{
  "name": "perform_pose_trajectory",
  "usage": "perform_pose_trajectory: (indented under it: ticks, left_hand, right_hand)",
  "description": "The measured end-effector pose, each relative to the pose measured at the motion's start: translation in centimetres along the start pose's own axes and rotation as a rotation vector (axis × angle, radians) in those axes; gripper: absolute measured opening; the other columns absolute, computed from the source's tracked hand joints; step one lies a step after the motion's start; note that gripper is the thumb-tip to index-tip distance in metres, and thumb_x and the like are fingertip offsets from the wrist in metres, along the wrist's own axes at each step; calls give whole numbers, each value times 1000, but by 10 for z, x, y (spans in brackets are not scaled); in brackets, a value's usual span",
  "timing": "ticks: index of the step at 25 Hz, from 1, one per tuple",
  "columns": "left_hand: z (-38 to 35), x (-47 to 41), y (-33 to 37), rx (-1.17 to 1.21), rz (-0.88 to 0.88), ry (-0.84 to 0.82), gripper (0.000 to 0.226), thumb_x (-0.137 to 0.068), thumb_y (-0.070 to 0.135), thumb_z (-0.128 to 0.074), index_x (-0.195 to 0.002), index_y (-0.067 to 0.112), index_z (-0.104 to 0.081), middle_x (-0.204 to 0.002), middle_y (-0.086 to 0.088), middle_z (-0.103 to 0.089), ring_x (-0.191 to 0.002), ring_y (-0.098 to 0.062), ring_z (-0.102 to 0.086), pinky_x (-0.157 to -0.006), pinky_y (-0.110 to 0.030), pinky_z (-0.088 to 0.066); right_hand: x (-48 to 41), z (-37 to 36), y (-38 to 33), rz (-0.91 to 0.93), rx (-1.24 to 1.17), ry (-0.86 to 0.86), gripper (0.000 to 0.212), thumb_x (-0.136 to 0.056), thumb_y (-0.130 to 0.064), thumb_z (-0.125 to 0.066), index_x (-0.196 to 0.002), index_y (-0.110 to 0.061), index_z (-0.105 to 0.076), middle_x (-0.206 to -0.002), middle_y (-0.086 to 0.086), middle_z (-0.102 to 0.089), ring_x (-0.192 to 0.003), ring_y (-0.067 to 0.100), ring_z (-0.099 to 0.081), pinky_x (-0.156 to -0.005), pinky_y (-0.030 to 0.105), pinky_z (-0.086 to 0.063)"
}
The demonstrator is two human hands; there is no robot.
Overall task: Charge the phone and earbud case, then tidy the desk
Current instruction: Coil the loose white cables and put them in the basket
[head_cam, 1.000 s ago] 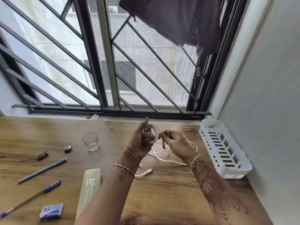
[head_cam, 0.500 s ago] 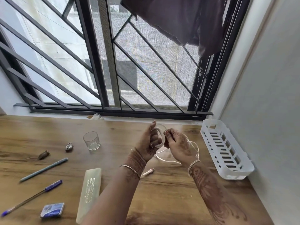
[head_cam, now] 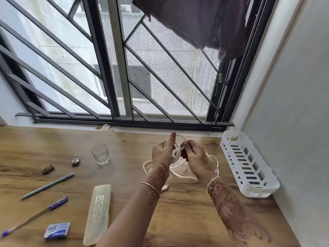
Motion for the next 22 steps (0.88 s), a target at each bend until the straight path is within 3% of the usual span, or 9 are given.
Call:
perform_pose_trajectory:
  ticks: [4, 7, 10, 14, 18, 22]
  left_hand:
    - [-3, 0, -1, -119, -71, -9, 52, -80, 69, -52, -67, 19, -55, -57, 8, -55, -52, -13, -59, -67, -37, -51]
    - [-2, -2, -6, -248, -129, 11, 66, -75, 81, -35, -74, 20, -58, -71, -1, -64, -79, -33, -68, -81, -51, -54]
    - [-3, 0, -3, -417, -267, 26, 80, -84, 76, -21, -85, 9, -63, -85, -14, -69, -85, -35, -64, -78, -46, -50]
    - [-1, 12, 10, -535, -355, 80, 49, -99, 44, -31, -100, 4, -60, -100, -17, -67, -96, -33, -59, -79, -36, -38]
    - [3, 10, 11, -603, -399, 117, 46, -99, 42, -34, -100, 5, -60, -96, -17, -68, -94, -35, -60, -73, -33, -36]
    - [7, 9, 11, -585, -414, 145, 43, -99, 41, -38, -100, 4, -61, -96, -19, -69, -93, -37, -62, -75, -37, -41]
  right_hand:
    - [0, -13, 14, -125, -210, -119, 18, -98, -17, -48, -88, -11, -62, -74, 0, -61, -66, 9, -52, -59, 18, -42]
    - [3, -16, 23, -266, -426, -156, 15, -96, -17, -52, -88, -13, -64, -74, -2, -68, -65, 9, -57, -60, 19, -42]
    - [9, -18, 21, -371, -573, -194, 14, -94, -13, -54, -85, -16, -63, -64, -7, -69, -57, 3, -59, -61, 20, -38]
    - [14, -17, 24, -427, -583, -243, 10, -90, -14, -55, -89, -23, -58, -72, -5, -68, -64, 6, -60, -60, 25, -32]
    - [22, -23, 20, -402, -691, -391, 23, -84, -6, -50, -95, -25, -56, -80, -2, -67, -66, 7, -55, -61, 26, -29]
    - [20, -29, 19, -261, -636, -384, 47, -80, 16, -56, -101, -26, -53, -83, 2, -69, -71, 10, -58, -60, 20, -36]
Point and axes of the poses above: each hand's wrist, its own x-axis away from the middle knuckle, its own z-axis out of the back of the hand, y = z × x, the point moved 7 cm from there along -x, towards the middle knuckle
